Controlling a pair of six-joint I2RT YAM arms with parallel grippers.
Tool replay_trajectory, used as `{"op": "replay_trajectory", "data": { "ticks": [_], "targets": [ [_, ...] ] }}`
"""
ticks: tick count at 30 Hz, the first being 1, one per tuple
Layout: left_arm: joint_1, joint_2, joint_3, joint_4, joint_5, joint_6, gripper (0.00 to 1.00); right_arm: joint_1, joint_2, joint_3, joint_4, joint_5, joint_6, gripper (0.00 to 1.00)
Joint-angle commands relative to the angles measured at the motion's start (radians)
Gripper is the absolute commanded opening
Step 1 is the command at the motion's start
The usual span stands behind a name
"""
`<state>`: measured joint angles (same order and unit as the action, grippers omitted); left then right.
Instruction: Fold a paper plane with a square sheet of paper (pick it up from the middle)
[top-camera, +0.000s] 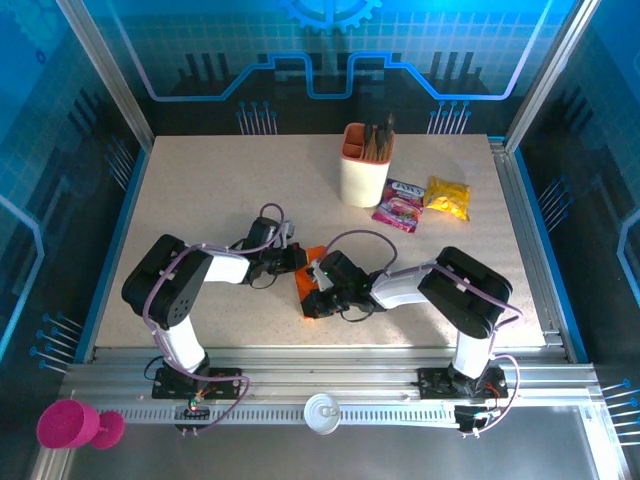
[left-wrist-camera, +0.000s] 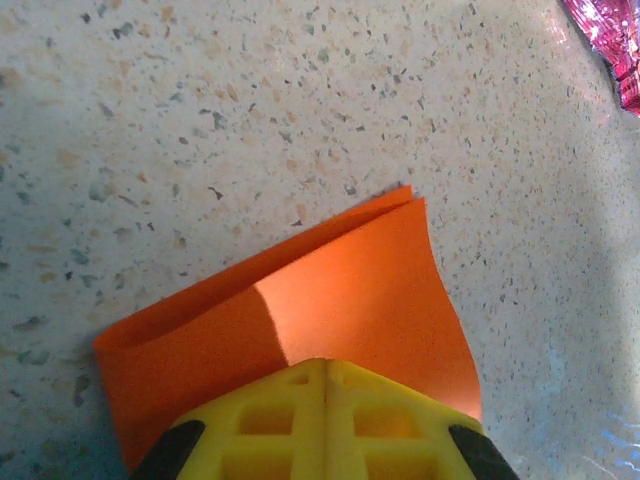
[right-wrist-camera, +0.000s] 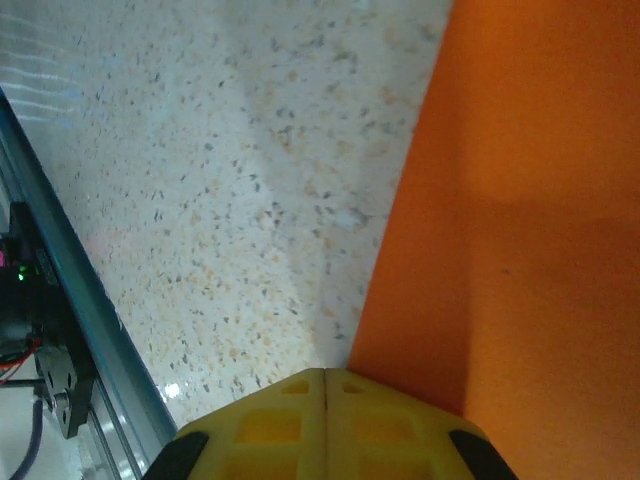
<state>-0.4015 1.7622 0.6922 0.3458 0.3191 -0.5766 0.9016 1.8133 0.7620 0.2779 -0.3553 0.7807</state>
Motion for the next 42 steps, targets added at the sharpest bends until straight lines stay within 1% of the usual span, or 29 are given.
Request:
{"op": "replay_trajectory", "data": {
  "ticks": [1, 5, 9, 13, 19, 24, 26, 31, 37, 42],
  "targets": [
    [-0.001, -0.060, 0.031, -0.079, 0.006, -0.017, 0.00, -0.007, 0.020, -0.054, -0.015, 0.017, 0.041, 0.00],
    [-0.002, -0.130, 0.033, -0.100, -0.004, -0.052, 0.00, -0.009, 0.027, -0.061, 0.014, 0.017, 0.052, 0.00],
    [-0.002, -0.191, -0.003, -0.097, 0.000, -0.096, 0.03, -0.009, 0.035, -0.065, 0.017, 0.019, 0.060, 0.00],
    [-0.011, -0.225, -0.054, -0.088, 0.017, -0.129, 0.00, -0.008, 0.039, -0.075, 0.029, 0.020, 0.069, 0.00],
    [-0.028, -0.215, -0.134, -0.001, 0.037, -0.179, 0.00, -0.007, 0.039, -0.081, 0.024, 0.023, 0.073, 0.00],
    [-0.083, -0.169, -0.161, 0.077, 0.037, -0.206, 0.00, -0.007, 0.042, -0.081, 0.017, 0.030, 0.081, 0.00],
    [-0.102, -0.151, -0.175, 0.099, 0.023, -0.217, 0.00, -0.007, 0.043, -0.082, 0.010, 0.034, 0.085, 0.00],
    [-0.111, -0.110, -0.198, 0.107, -0.066, -0.264, 0.00, -0.001, 0.043, -0.081, -0.003, 0.047, 0.097, 0.00],
    [-0.108, -0.105, -0.159, -0.004, -0.184, -0.260, 0.00, 0.010, 0.053, -0.063, -0.099, 0.073, 0.104, 0.00],
    [-0.093, -0.095, -0.106, -0.070, -0.214, -0.234, 0.00, 0.013, 0.066, -0.057, -0.145, 0.085, 0.105, 0.00]
  ]
}}
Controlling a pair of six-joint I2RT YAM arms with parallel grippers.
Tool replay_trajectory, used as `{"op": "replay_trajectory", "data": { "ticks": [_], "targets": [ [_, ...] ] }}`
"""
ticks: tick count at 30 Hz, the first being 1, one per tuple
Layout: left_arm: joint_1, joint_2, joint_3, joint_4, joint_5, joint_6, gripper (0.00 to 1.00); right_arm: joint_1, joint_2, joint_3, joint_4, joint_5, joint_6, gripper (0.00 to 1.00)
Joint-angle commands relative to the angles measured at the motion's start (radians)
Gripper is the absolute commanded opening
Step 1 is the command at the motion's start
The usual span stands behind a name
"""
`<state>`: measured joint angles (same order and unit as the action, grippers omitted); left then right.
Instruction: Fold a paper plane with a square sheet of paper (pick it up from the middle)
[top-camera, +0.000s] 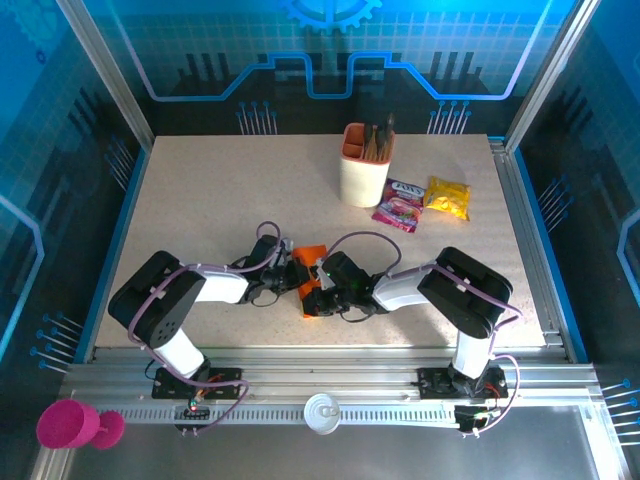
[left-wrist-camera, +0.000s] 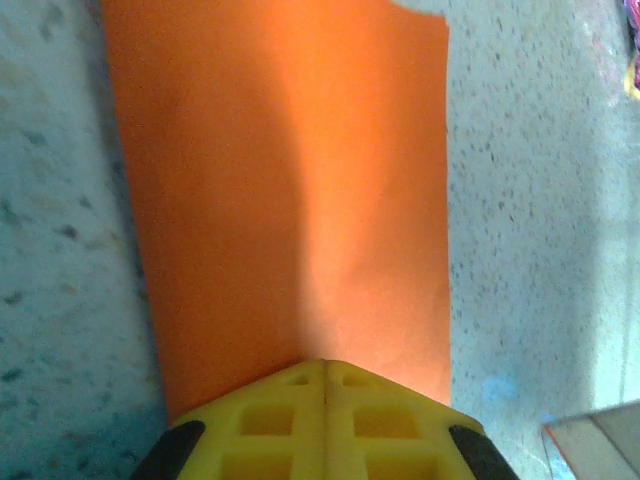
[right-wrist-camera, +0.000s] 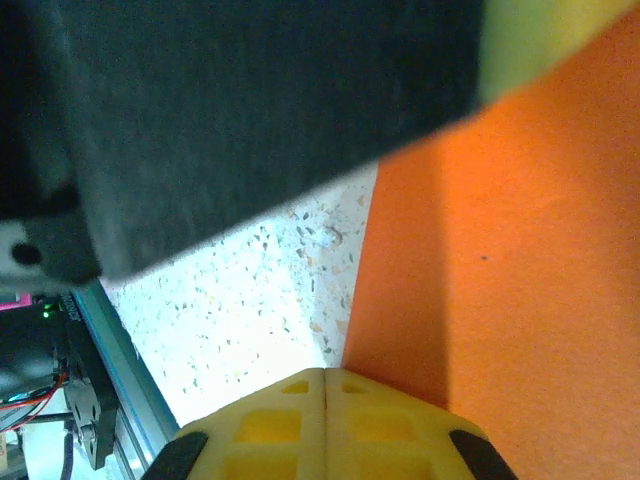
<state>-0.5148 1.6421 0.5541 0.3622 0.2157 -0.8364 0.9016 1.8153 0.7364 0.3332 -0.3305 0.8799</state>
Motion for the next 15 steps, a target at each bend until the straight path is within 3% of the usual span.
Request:
{"op": "replay_trajectory", "data": {
  "ticks": [1, 15],
  "targets": [
    [0.028, 0.031, 0.042, -0.090, -0.110, 0.033, 0.00, 0.013, 0.068, -0.031, -0.209, 0.064, 0.007, 0.00],
    [0.110, 0.107, 0.110, -0.078, -0.083, 0.066, 0.00, 0.014, 0.107, -0.024, -0.238, 0.063, 0.009, 0.00]
  ]
}}
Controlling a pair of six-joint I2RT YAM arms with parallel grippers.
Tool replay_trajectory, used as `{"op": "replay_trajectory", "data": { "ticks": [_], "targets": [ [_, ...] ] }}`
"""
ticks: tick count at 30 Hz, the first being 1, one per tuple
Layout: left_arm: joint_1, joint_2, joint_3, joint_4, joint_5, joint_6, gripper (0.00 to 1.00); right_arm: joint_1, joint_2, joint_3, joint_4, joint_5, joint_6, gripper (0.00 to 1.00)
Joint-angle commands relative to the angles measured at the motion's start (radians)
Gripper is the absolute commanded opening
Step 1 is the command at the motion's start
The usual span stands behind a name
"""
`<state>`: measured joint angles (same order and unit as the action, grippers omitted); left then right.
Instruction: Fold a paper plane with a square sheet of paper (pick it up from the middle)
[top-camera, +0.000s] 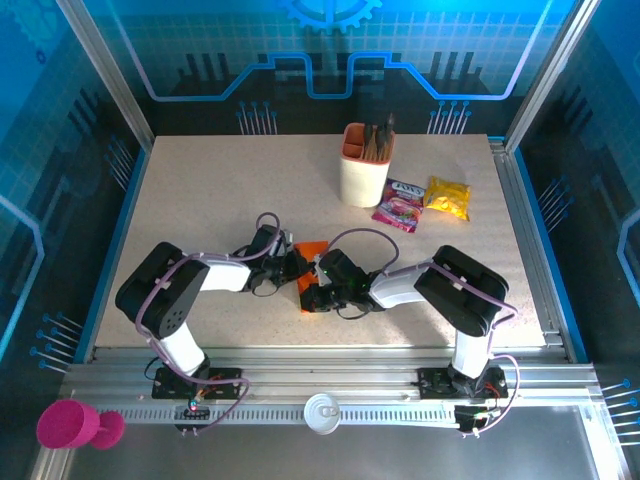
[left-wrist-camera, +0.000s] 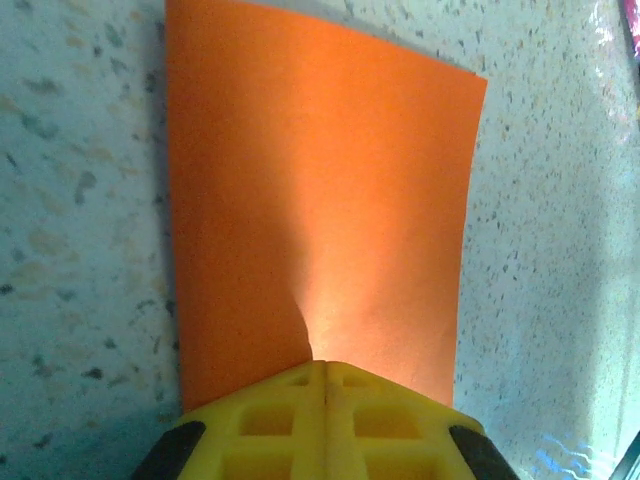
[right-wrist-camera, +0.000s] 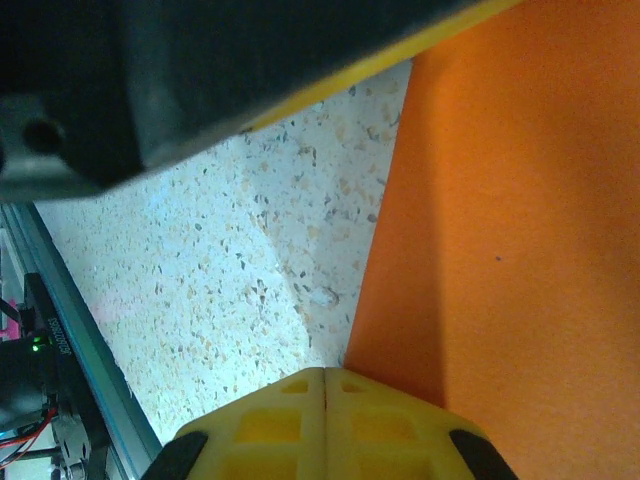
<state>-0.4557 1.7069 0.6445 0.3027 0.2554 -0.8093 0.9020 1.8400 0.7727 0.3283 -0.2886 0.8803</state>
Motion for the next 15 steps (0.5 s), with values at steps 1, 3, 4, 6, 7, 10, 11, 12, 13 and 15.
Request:
{"op": "replay_trajectory", "data": {
  "ticks": [1, 3, 4, 6, 7, 10, 11, 12, 13, 15],
  "targets": [
    [0.057, 0.040, 0.023, -0.018, -0.121, 0.039, 0.00, 0.012, 0.082, -0.061, -0.236, 0.021, 0.008, 0.00],
    [0.067, 0.036, 0.030, -0.022, -0.123, 0.041, 0.00, 0.014, 0.081, -0.064, -0.235, 0.025, 0.009, 0.00],
    [0.075, 0.035, 0.033, -0.022, -0.123, 0.042, 0.00, 0.014, 0.081, -0.066, -0.237, 0.025, 0.010, 0.00],
    [0.087, 0.036, 0.040, -0.023, -0.121, 0.045, 0.00, 0.015, 0.082, -0.068, -0.236, 0.026, 0.011, 0.00],
    [0.094, 0.037, 0.045, -0.026, -0.120, 0.049, 0.00, 0.014, 0.084, -0.070, -0.235, 0.026, 0.012, 0.00],
    [0.116, 0.056, 0.064, -0.035, -0.121, 0.059, 0.00, 0.015, 0.084, -0.074, -0.231, 0.028, 0.013, 0.00],
    [0.124, 0.065, 0.074, -0.039, -0.121, 0.062, 0.00, 0.015, 0.083, -0.075, -0.230, 0.028, 0.016, 0.00],
    [0.133, 0.078, 0.083, -0.039, -0.116, 0.062, 0.00, 0.015, 0.084, -0.075, -0.229, 0.028, 0.015, 0.00],
    [0.137, 0.088, 0.092, -0.040, -0.116, 0.064, 0.00, 0.015, 0.085, -0.076, -0.229, 0.028, 0.016, 0.00],
    [0.147, 0.110, 0.118, -0.051, -0.119, 0.065, 0.00, 0.018, 0.085, -0.075, -0.225, 0.026, 0.018, 0.00]
  ]
}}
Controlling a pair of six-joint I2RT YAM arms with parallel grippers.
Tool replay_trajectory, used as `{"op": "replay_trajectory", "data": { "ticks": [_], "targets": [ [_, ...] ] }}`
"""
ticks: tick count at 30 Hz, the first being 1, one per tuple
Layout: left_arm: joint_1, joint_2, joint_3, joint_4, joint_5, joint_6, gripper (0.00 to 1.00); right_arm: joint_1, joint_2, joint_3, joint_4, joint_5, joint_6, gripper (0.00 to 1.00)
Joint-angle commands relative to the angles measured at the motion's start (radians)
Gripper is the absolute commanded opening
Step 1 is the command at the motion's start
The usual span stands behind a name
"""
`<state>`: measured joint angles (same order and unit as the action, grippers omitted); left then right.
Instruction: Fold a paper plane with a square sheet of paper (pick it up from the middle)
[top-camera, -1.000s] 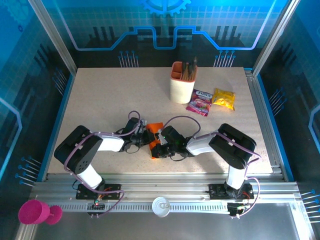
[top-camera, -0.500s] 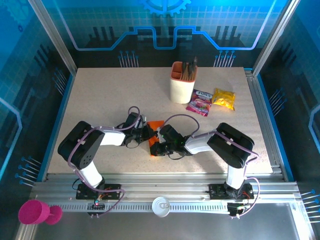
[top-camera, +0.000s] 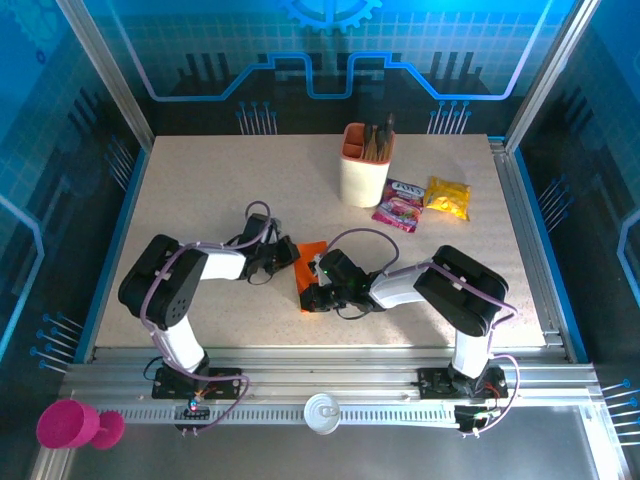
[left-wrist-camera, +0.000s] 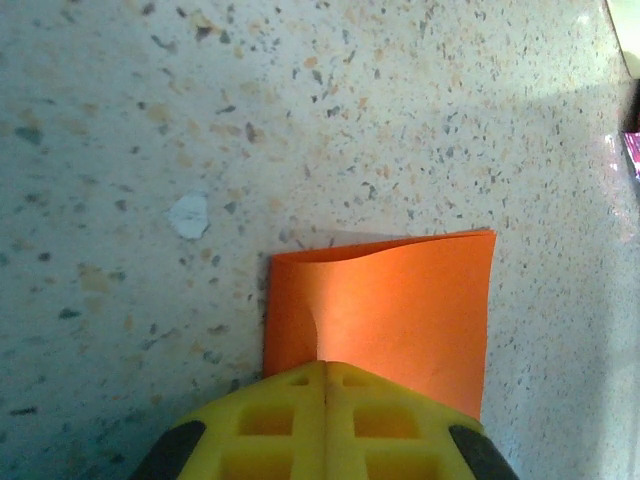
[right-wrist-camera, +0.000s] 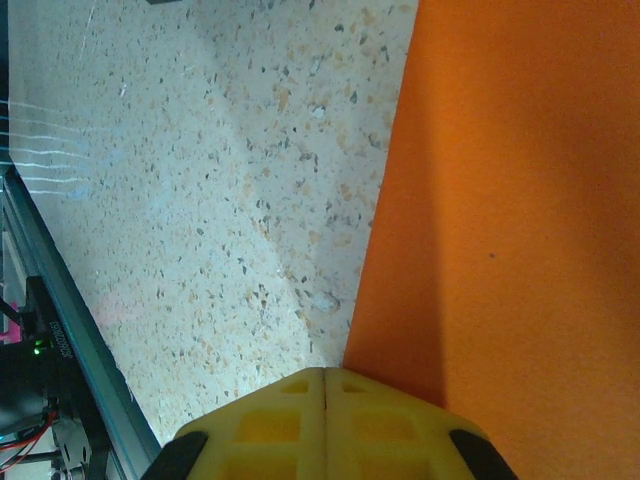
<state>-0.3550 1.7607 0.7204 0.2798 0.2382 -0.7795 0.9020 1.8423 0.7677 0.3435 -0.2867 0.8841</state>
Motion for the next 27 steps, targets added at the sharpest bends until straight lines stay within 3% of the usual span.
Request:
{"op": "replay_trajectory", "data": {
  "ticks": [1, 16, 21, 27],
  "targets": [
    [0.049, 0.066, 0.057, -0.033, -0.100, 0.037, 0.00, 0.018, 0.084, -0.071, -0.240, 0.026, 0.015, 0.00],
    [0.126, 0.190, 0.363, -0.276, -0.140, 0.124, 0.00, 0.025, 0.083, -0.073, -0.226, 0.020, 0.025, 0.00],
    [0.118, 0.060, 0.325, -0.278, -0.066, 0.153, 0.00, 0.025, 0.083, -0.057, -0.218, 0.017, 0.025, 0.00],
    [0.028, -0.098, 0.184, -0.243, 0.002, 0.153, 0.00, 0.025, 0.084, -0.040, -0.209, 0.008, 0.026, 0.00]
  ]
}}
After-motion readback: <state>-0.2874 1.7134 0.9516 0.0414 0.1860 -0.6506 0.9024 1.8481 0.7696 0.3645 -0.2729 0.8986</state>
